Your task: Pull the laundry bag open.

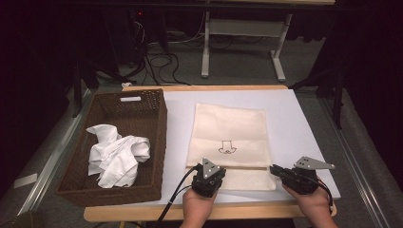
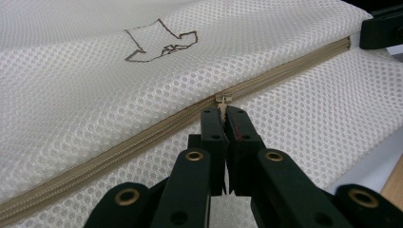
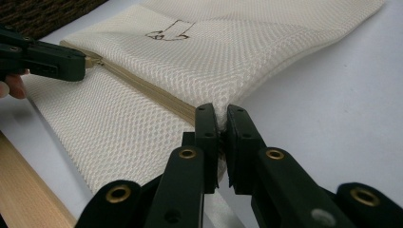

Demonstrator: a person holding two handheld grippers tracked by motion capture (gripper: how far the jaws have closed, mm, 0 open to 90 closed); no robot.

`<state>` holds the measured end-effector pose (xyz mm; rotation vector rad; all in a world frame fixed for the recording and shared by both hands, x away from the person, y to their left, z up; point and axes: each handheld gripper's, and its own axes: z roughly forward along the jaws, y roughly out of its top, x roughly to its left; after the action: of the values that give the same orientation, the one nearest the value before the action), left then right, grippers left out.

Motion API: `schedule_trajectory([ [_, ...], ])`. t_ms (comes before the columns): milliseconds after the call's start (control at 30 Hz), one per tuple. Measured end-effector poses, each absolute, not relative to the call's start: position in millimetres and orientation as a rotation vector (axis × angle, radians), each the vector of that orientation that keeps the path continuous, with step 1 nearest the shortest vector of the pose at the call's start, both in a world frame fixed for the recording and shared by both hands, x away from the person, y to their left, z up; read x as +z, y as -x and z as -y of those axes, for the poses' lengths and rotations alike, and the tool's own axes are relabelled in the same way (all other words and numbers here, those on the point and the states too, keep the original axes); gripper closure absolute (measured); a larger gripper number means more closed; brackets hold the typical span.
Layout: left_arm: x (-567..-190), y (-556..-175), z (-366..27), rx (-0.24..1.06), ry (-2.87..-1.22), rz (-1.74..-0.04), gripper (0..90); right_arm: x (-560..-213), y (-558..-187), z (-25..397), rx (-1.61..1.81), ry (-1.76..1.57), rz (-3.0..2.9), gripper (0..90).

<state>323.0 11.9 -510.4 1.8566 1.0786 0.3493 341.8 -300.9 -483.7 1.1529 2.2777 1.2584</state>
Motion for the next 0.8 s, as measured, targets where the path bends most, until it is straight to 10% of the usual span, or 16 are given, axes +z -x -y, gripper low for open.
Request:
schedule_trajectory([
  [800,-501.3,-320.2,-42.1,0.445,-1.957,-1.101,87.4,-482.3,-339.5,305.5,1.257,-1.173,-2.259,85.7],
])
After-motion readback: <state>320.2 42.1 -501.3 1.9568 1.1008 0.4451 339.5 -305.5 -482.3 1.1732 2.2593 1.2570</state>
